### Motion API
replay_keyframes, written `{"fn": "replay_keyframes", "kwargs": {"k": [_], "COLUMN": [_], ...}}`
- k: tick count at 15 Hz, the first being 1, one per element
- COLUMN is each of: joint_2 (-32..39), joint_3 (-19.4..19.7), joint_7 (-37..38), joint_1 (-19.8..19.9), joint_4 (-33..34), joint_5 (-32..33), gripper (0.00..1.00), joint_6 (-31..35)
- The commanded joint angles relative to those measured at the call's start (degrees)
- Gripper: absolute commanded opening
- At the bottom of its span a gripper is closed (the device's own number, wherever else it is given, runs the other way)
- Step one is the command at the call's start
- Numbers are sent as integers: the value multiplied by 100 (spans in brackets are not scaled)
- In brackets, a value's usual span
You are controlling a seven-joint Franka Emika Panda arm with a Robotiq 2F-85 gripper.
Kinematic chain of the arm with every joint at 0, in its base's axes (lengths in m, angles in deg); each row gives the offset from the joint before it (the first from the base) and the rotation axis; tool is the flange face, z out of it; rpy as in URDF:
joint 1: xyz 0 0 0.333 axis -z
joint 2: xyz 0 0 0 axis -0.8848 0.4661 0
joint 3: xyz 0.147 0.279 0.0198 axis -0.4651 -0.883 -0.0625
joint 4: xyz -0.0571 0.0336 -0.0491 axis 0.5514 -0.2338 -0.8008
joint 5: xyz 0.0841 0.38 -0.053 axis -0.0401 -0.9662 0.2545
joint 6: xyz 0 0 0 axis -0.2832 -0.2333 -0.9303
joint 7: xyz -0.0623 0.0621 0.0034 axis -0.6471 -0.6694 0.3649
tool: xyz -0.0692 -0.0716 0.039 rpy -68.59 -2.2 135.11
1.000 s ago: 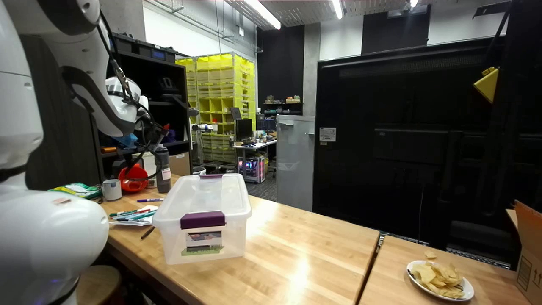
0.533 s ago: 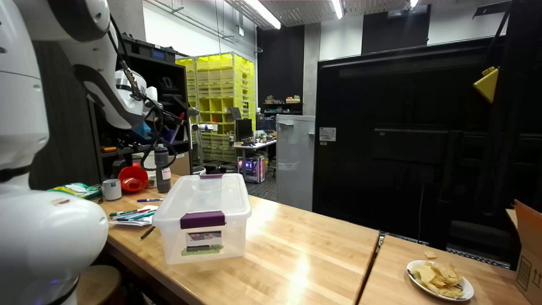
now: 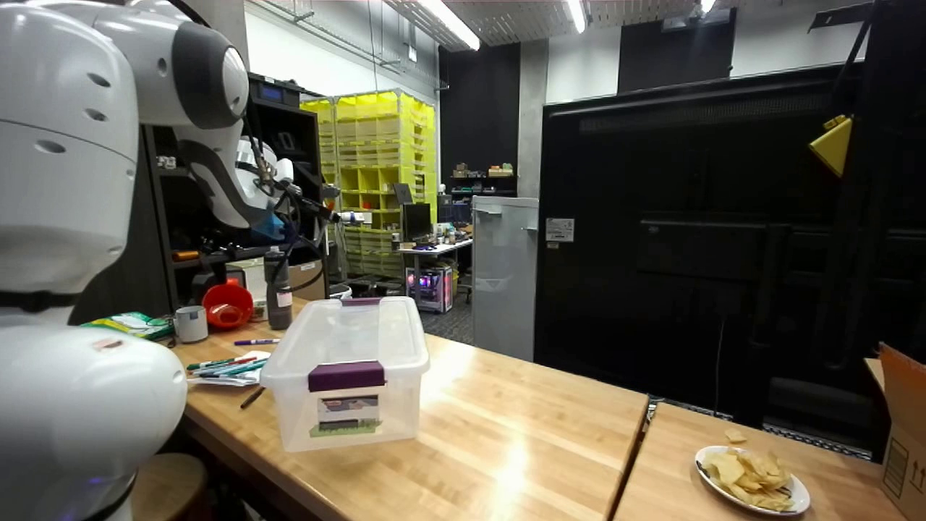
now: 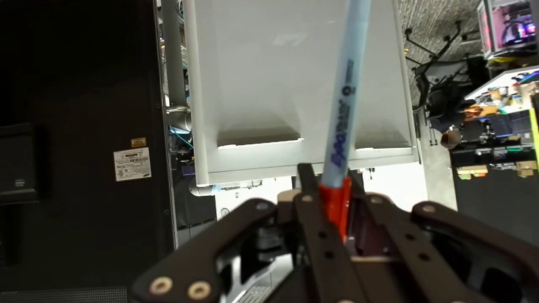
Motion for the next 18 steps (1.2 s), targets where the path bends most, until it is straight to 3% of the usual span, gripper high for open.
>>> {"fn": "replay_keyframes", "kwargs": {"k": [1, 11, 18], "joint_2": [597, 1358, 1937], "joint_3": [179, 483, 682], "joint_7": [-423, -823, -936], "joint_1": [-225, -746, -1020], "joint_4": [739, 1689, 2270], "joint_5": [65, 264, 205], "gripper": [4, 4, 4], "joint_6": [-424, -1225, -2343]}}
